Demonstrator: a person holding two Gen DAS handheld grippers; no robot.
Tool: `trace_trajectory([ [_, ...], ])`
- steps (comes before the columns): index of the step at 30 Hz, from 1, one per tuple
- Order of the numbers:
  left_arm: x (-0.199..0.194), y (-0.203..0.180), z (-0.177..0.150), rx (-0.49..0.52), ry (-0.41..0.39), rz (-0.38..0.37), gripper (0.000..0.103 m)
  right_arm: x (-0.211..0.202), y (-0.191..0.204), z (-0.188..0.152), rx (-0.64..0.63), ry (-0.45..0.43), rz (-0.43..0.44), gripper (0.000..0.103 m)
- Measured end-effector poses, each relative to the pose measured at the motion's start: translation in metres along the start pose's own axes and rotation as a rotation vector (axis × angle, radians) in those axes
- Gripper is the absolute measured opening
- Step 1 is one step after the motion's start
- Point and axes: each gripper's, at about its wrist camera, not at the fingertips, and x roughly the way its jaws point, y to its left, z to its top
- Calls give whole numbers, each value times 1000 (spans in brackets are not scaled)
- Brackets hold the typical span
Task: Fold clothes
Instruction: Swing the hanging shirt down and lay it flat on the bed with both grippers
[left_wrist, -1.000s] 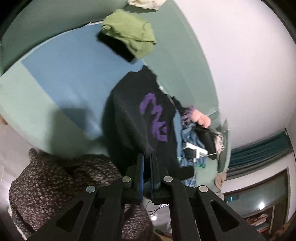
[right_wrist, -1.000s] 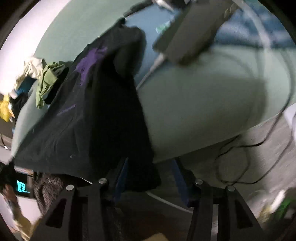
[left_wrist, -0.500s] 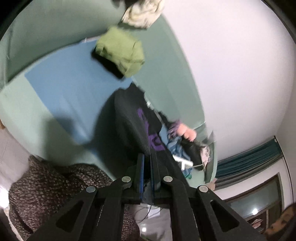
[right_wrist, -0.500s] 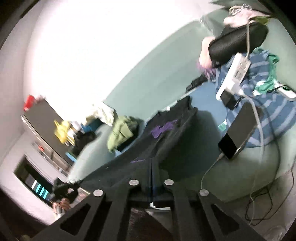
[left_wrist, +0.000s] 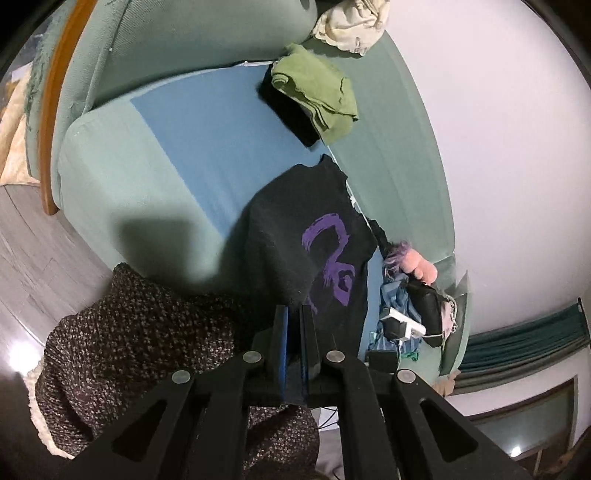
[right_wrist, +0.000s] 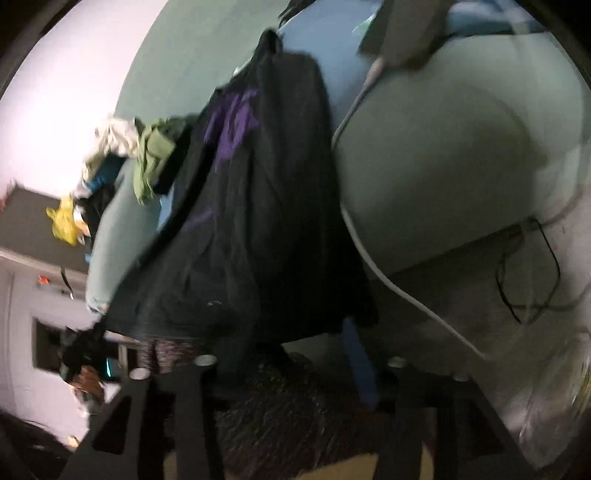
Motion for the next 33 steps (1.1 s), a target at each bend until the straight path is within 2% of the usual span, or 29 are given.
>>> trace_trajectory([
  [4,3,6,0,-16,-3,6,5,37,3,1,-104,55,-177,68],
  [5,3,8,-1,-20,-3,7,5,45,-1,1,-117,64,-196,68],
  [8,5,13,-1,-32,-5,11,5,62,-15,2,-97,75,-149,68],
  [13,10,18,-1,-55,-6,29,5,80,-27,10,-54,22,-52,67],
  [15,11,17,-2,-54,-5,39,5,87,-28,12,-41,9,-14,58],
  [17,13,15,-3,-50,-2,43,5,90,-21,10,-52,9,37,17],
  [19,13,12,-3,-44,-4,41,5,88,-10,6,-80,5,58,7],
  [21,13,8,-3,-36,-1,22,5,67,4,5,-70,-41,131,5],
  [23,12,-1,0,-18,4,-15,5,29,24,10,-55,-143,246,4],
  [26,9,-29,9,50,3,-50,5,-47,63,26,-107,-346,404,4],
  [29,4,-61,14,126,0,-92,5,-115,94,30,-171,-500,488,3],
  [33,-25,-86,7,178,-41,-215,5,-178,107,0,-209,-633,558,3],
])
